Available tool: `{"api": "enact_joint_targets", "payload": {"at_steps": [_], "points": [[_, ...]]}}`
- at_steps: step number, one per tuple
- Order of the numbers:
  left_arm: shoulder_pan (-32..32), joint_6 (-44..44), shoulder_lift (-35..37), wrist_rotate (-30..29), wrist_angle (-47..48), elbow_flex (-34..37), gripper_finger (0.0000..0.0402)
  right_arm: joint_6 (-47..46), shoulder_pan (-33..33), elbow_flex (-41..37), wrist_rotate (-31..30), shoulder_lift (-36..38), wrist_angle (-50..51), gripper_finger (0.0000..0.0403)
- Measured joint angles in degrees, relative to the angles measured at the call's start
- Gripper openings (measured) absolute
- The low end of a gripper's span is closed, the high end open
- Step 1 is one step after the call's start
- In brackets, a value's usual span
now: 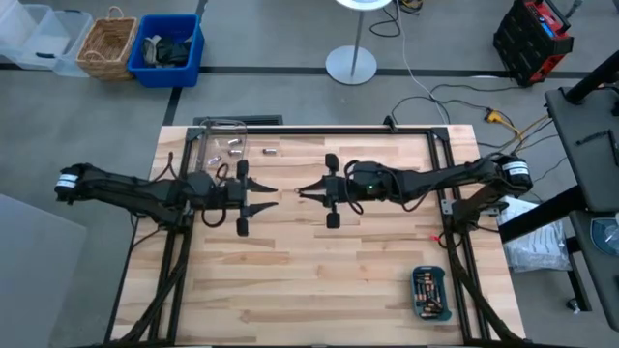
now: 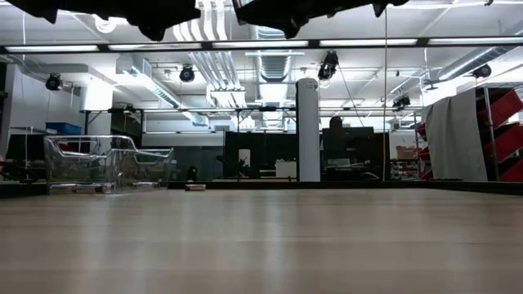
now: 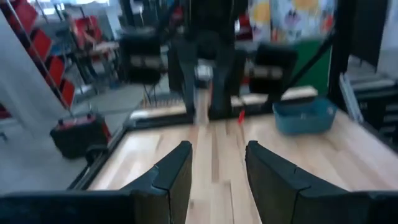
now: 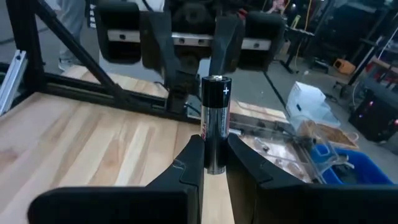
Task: Sort batteries
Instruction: Put the silver and black battery into the transparent bin
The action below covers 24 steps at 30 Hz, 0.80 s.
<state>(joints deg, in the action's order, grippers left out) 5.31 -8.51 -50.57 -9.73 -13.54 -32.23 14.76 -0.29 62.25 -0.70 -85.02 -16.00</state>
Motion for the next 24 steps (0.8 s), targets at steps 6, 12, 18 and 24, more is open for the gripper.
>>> {"api": "enact_joint_targets", "payload": {"at_steps": [6,12,18,24], "points": [[0.01,-0.13,-0.11,1.76,-4.63,1.39,0.0131,-0.65,0.3,0.62,-0.47,-3.58,-2.93,0.0034],[-0.01,-0.2,-2.82,1.65,-5.13,0.92,0.0131,-0.33,0.43,3.59,-0.47,-7.87,-5.92,0.0034],[-0.23,-0.53,-7.26,-0.24,-7.35,-0.83,0.0131,0.96,0.56,6.34,-0.42,-10.28,-5.66,0.0034],[-0.21,-1.54,-11.15,-0.27,-7.58,-3.49,0.0131,1.36,0.56,6.78,-0.49,-10.61,-4.95,0.0034]]}}
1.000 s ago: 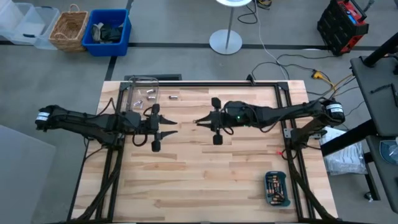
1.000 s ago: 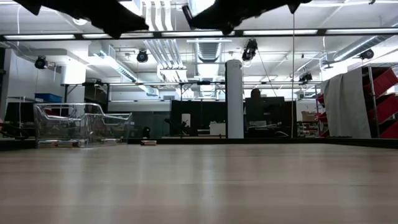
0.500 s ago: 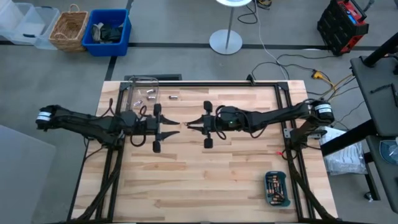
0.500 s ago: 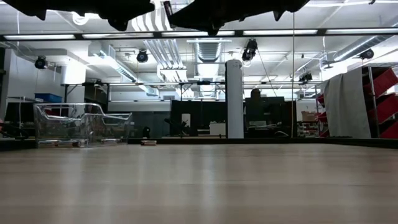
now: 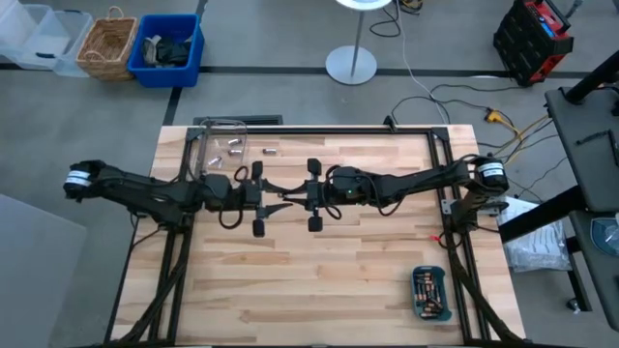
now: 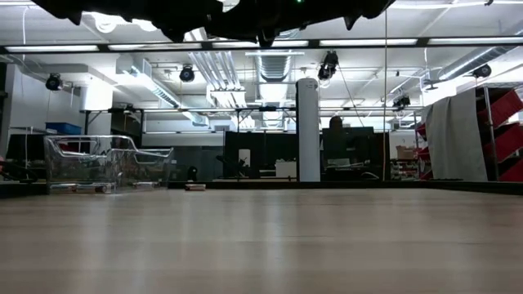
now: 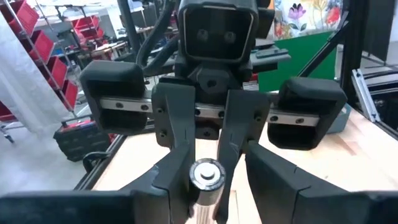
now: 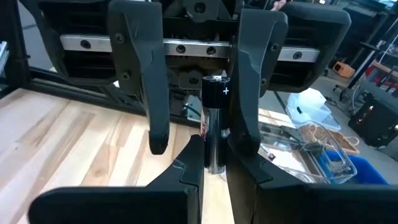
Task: Sort batteries
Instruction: Put the silver and black battery into the transparent bin
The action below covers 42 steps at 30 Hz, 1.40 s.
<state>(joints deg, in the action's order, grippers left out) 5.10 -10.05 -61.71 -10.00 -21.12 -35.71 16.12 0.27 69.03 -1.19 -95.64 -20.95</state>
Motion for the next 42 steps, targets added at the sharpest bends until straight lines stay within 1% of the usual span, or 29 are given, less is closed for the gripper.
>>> {"api": "enact_joint_targets", "payload": {"at_steps": [3,7,11,15,17,20,23,26,27,32,34,38,42], "points": [[-0.01,-0.24,-0.7,-0.15,0.15,-0.69,0.0125,0.05,0.0,-0.04,0.01,0.0,-0.06,0.0034],[-0.02,-0.43,-0.7,-0.17,0.82,-0.91,0.0105,0.31,0.0,-0.04,0.07,-0.11,-0.02,0.0034],[-0.02,-0.43,-0.42,-0.2,0.8,-0.69,0.0073,0.38,0.0,-0.08,0.14,-0.11,-0.22,0.0034],[-0.02,-0.64,-0.42,-0.48,0.84,-0.65,0.0029,0.21,0.02,-0.1,0.22,-0.13,-0.11,0.0034],[-0.02,-0.67,-0.41,-0.55,0.89,-0.65,0.0025,0.13,0.02,-0.1,0.2,-0.13,-0.06,0.0035],[0.03,-0.46,-0.33,-1.43,0.98,-0.65,0.0025,-0.07,0.0,-0.1,0.12,-0.13,0.12,0.0062],[0.11,-0.38,0.37,-4.92,3.13,-0.9,0.0025,-0.44,-0.03,-0.1,-0.35,-0.11,0.88,0.0094],[0.11,0.16,2.02,-9.11,9.79,-2.95,0.0025,-0.85,-0.04,-0.1,-1.51,0.32,3.61,0.0113],[0.11,0.79,2.73,-10.73,12.38,-3.88,0.0025,-1.21,-0.04,-0.1,-2.86,0.51,4.78,0.0117],[-0.13,5.29,6.27,-22.53,25.39,-8.58,0.0025,-5.56,-0.04,-0.08,-12.45,1.68,15.36,0.0127],[-0.72,7.47,7.7,-26.13,30.35,-10.2,0.0025,-8.25,-0.13,-0.1,-15.34,1.93,19.84,0.0125],[-3.9,13.71,10.49,-29.59,40.92,-12.57,0.0025,-10.88,-0.17,-0.1,-16.83,2.1,25.98,0.0112],[-9.95,21.4,12.21,-31.87,52.09,-13.0,0.0025,-11.67,-0.16,-0.1,-16.83,2.1,28.06,0.0097]]}}
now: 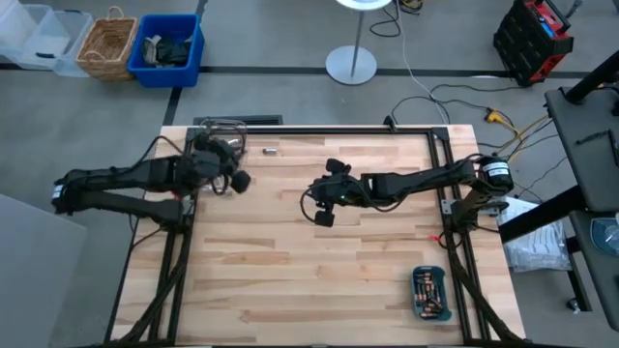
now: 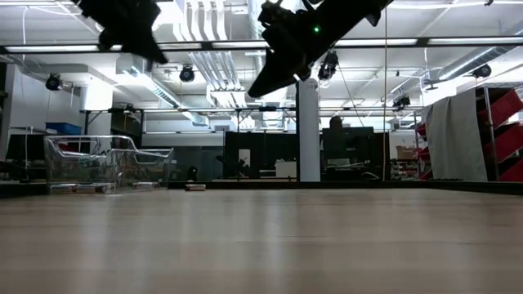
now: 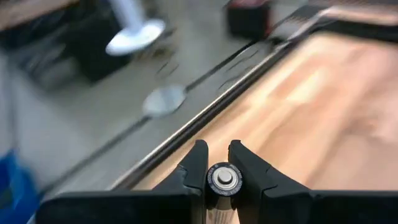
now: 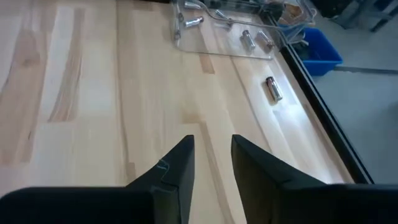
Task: Sort batteries
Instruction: Put the silver and black battery into the transparent bin
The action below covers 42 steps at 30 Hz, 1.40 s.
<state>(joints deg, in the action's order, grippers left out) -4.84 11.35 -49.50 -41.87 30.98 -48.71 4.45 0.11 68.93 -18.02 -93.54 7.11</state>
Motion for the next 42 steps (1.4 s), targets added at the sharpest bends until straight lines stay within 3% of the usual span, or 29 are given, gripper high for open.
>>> {"api": "enact_joint_targets", "payload": {"at_steps": [6,11,23,36,42], "points": [[-11.79,17.97,-0.06,2.62,19.29,0.36,0.0025,0.04,-0.01,-0.09,0.0,0.0,0.01,0.0077],[-16.85,23.14,-2.62,5.38,27.25,0.73,0.003,0.03,-0.01,-0.2,0.01,-0.02,0.09,0.0066],[-17.42,23.35,-8.8,5.16,27.52,0.83,0.0041,0.02,0.01,-0.24,0.02,-0.08,0.07,0.0077],[-17.4,23.72,-9.04,3.42,27.37,0.84,0.0074,-0.81,0.01,-0.37,0.05,-0.11,1.35,0.0062],[-17.23,21.06,-9.31,5.77,19.86,0.85,0.0076,-3.27,0.16,-0.23,1.95,0.08,6.28,0.0059]]}}
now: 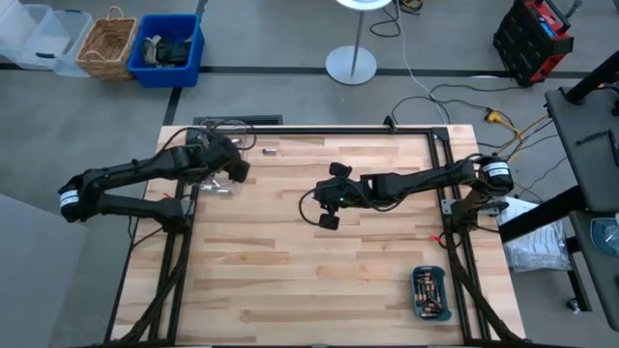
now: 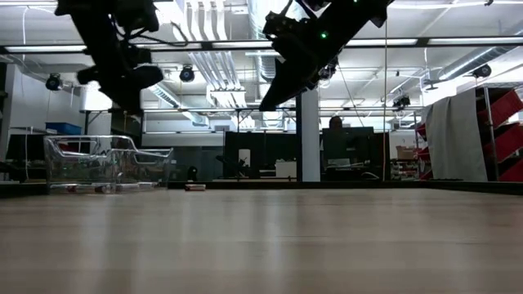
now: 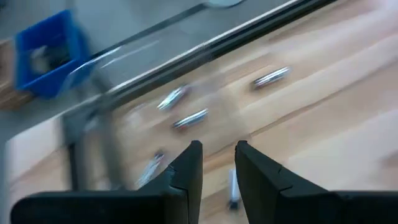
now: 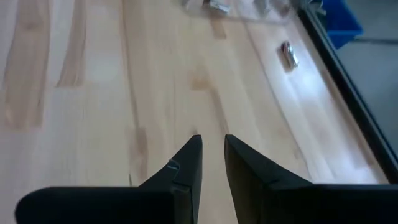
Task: Sort batteries
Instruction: Put the silver and black battery into the transparent bin
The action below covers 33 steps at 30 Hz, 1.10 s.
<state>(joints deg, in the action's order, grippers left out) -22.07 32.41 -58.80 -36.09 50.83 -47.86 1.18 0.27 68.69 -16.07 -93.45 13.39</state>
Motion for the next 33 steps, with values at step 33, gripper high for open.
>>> {"api": "enact_joint_targets", "payload": {"at_steps": [33], "points": [[-12.14,-66.91,-29.69,33.22,-7.01,-21.63,0.0078,-16.62,15.26,-8.24,7.49,19.46,23.07,0.0074]]}}
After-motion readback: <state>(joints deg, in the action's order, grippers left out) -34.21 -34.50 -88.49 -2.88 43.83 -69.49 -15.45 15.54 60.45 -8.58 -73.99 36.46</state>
